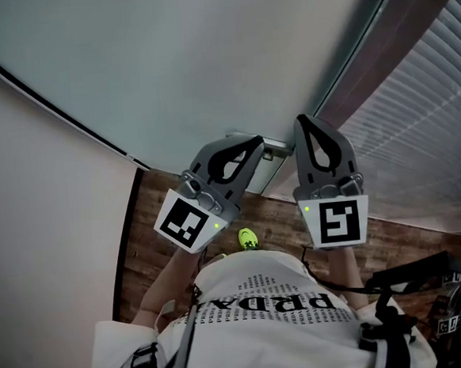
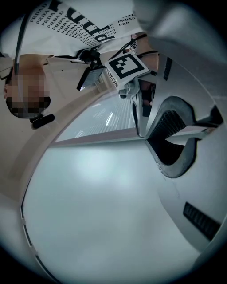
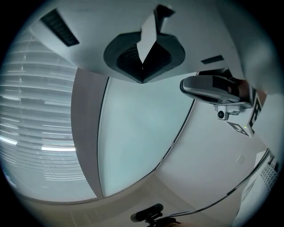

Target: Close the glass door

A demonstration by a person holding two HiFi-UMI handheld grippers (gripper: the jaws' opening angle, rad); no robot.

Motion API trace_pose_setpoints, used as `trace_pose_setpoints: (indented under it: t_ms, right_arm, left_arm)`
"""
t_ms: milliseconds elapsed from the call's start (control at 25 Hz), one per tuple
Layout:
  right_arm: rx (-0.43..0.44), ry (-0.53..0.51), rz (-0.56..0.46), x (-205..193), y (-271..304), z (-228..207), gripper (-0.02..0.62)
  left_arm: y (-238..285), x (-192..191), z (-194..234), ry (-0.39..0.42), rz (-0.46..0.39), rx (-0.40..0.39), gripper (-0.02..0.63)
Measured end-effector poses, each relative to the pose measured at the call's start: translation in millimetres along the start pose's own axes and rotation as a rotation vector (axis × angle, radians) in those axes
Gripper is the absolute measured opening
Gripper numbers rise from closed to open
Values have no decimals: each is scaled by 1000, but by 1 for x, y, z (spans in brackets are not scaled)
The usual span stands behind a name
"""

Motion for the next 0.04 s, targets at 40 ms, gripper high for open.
trace_pose_setpoints:
  t_ms: [40]
  right_arm:
    - [-4, -4, 2, -1, 1, 1, -3]
  left_arm:
    - [0, -1, 1, -1, -3, -3, -8]
Point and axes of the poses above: the fingertips, and each gripper's own axes: y forward along the fingers, z to its left, x out of its top, the point moved 8 cm from there along -y, backward along the fingers, and after that the axes turned 5 degrees about z, right-handed, at the moved point
